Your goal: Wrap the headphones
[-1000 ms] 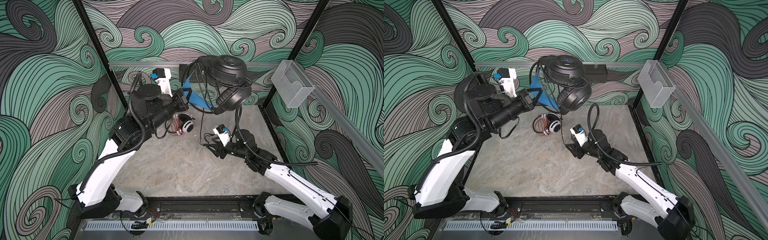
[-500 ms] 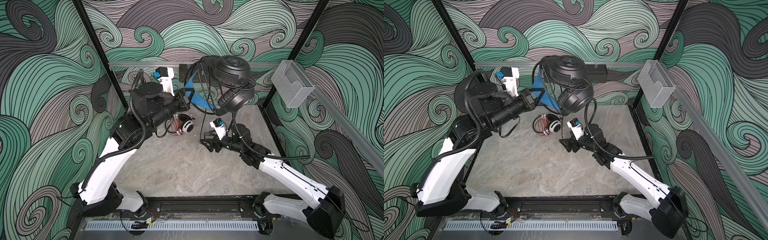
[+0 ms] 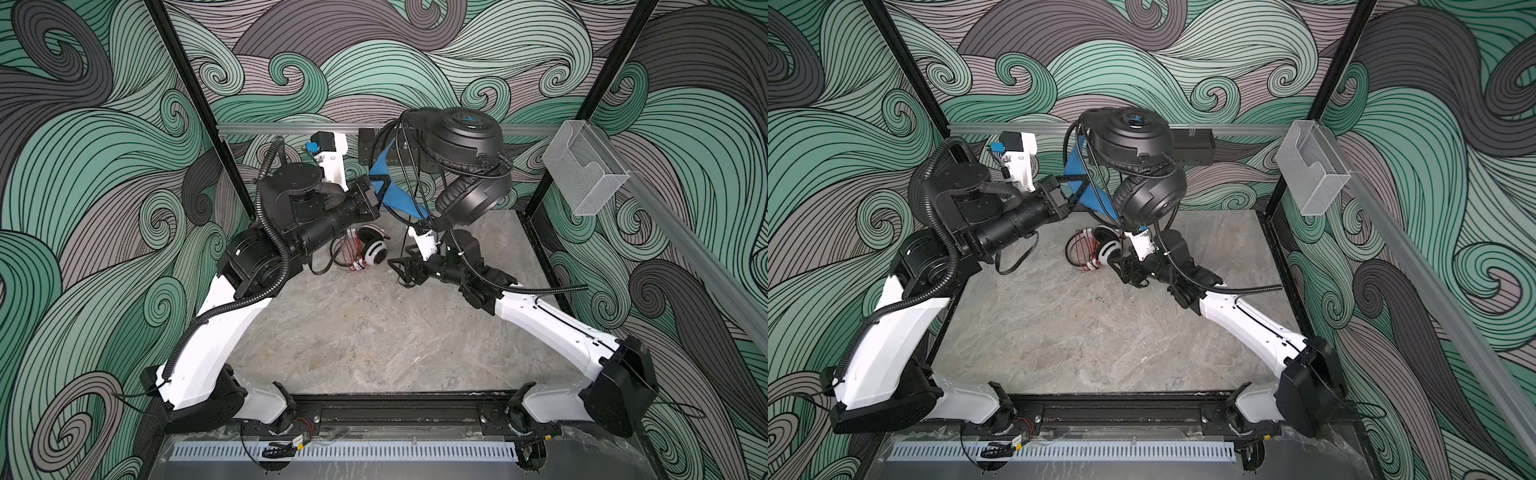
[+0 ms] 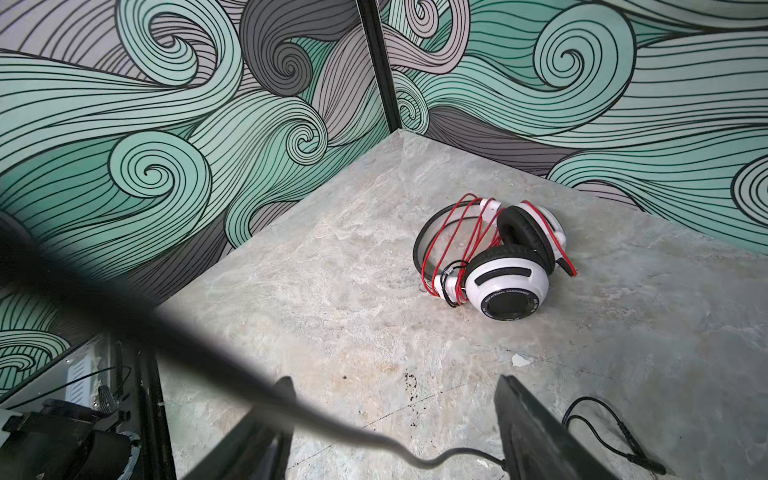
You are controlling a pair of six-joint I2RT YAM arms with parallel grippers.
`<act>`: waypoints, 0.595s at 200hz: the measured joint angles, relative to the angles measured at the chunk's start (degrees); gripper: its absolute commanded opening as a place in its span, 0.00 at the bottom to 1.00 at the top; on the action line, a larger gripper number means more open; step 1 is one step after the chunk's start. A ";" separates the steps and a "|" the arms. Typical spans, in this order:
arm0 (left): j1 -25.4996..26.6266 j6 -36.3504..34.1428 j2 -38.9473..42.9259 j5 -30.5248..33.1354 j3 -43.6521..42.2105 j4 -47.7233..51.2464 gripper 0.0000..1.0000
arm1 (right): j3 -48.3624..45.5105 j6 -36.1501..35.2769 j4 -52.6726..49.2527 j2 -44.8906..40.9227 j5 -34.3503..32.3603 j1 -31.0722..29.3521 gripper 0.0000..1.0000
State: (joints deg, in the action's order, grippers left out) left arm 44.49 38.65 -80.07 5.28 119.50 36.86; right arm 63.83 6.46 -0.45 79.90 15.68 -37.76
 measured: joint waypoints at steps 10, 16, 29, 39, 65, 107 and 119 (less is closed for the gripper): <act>0.00 0.00 -0.09 -0.02 0.24 0.02 0.00 | 0.00 0.00 0.07 0.42 0.00 0.13 0.75; 0.00 0.00 -0.22 -0.04 0.44 0.04 0.00 | 0.00 0.00 0.20 0.52 0.00 0.26 0.74; -0.02 0.00 -0.46 -0.26 0.83 0.00 0.00 | 0.00 -0.04 0.50 0.61 0.04 0.52 0.66; -0.02 0.02 -0.72 -0.46 1.22 0.11 0.00 | 0.00 0.15 0.79 0.61 0.31 0.79 0.50; -0.15 0.24 -1.38 -0.87 2.08 0.22 0.00 | 0.02 0.17 1.14 0.61 1.01 1.07 0.15; -0.46 0.66 -1.60 -1.27 2.40 0.63 0.00 | -0.96 -0.87 0.09 -0.52 1.16 0.66 0.00; -0.98 0.74 -1.60 -1.27 2.40 0.90 0.00 | -2.51 -1.73 -1.05 -2.29 0.52 0.11 0.00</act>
State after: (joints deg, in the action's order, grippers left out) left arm 43.51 39.40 -81.67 4.01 121.91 37.76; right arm 61.32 4.73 -1.50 77.60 16.21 -37.65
